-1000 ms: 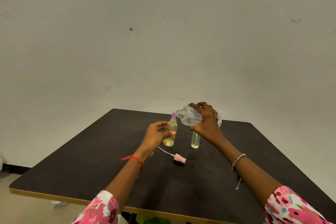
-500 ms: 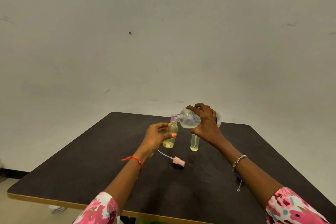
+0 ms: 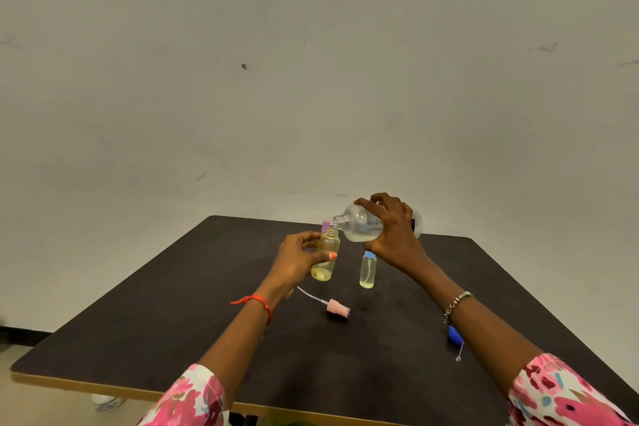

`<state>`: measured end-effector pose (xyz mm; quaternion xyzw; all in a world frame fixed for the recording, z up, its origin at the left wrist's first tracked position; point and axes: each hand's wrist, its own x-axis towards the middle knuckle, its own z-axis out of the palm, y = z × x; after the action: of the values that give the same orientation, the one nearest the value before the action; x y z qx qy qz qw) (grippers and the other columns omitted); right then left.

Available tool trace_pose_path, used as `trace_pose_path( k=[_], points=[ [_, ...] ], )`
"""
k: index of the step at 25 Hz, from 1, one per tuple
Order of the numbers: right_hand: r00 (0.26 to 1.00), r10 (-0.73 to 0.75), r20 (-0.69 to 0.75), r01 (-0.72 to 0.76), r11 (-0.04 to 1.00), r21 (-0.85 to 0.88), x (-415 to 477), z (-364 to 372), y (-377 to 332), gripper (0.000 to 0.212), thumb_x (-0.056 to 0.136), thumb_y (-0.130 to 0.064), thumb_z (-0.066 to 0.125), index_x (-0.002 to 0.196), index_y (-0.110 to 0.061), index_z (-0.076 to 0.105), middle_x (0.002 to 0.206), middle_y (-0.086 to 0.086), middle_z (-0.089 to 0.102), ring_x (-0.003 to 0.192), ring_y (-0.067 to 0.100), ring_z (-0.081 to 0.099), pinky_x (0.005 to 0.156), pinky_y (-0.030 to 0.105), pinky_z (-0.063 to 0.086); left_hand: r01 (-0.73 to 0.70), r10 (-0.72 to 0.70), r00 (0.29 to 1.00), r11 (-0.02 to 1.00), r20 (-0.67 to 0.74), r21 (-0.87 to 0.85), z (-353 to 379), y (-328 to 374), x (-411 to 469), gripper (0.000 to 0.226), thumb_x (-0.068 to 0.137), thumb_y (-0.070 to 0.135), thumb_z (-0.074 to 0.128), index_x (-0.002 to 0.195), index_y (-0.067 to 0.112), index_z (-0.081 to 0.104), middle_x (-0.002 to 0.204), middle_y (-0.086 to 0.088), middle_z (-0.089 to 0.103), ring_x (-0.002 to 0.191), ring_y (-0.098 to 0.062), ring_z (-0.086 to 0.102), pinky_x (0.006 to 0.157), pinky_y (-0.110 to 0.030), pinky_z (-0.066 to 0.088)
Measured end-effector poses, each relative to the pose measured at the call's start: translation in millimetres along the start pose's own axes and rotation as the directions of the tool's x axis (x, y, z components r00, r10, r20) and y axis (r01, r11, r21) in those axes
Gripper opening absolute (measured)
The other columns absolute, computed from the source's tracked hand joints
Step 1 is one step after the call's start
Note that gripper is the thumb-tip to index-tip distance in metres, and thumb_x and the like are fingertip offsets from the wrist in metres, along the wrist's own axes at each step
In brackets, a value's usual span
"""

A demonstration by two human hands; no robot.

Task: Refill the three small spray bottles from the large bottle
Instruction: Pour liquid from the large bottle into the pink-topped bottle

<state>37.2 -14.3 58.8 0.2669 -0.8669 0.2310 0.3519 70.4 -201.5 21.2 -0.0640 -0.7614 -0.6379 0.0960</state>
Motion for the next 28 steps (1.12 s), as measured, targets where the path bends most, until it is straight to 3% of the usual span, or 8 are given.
trace_pose_path(
  k=[16,28],
  points=[
    [1.000,-0.022,0.006,0.023,0.999,-0.024,-0.8,-3.5,4.5,0.061,0.063,-0.013,0.078,0.119,-0.018,0.056,0.119,0.014,0.052,0.113,0.031,0.045,0.098,0.044,0.026,0.000,0.000,1.000,1.000,0.002,0.002,2.8,1.3,-2.5,0.051,0.073,0.009,0.074,0.120,0.009,0.056,0.118,-0.011,0.060,0.107,-0.025,0.060,0.087,-0.043,0.054],
    [0.998,-0.064,0.002,0.064,0.997,-0.045,1.8,-3.4,3.6,0.058,0.063,-0.012,0.079,0.117,-0.017,0.058,0.114,0.016,0.055,0.111,0.033,0.048,0.097,0.048,0.029,0.004,-0.004,1.000,1.000,-0.002,-0.009,3.2,6.1,-6.3,0.048,0.073,0.009,0.073,0.118,0.010,0.056,0.111,-0.004,0.060,0.102,-0.019,0.059,0.074,-0.029,0.055]
  ],
)
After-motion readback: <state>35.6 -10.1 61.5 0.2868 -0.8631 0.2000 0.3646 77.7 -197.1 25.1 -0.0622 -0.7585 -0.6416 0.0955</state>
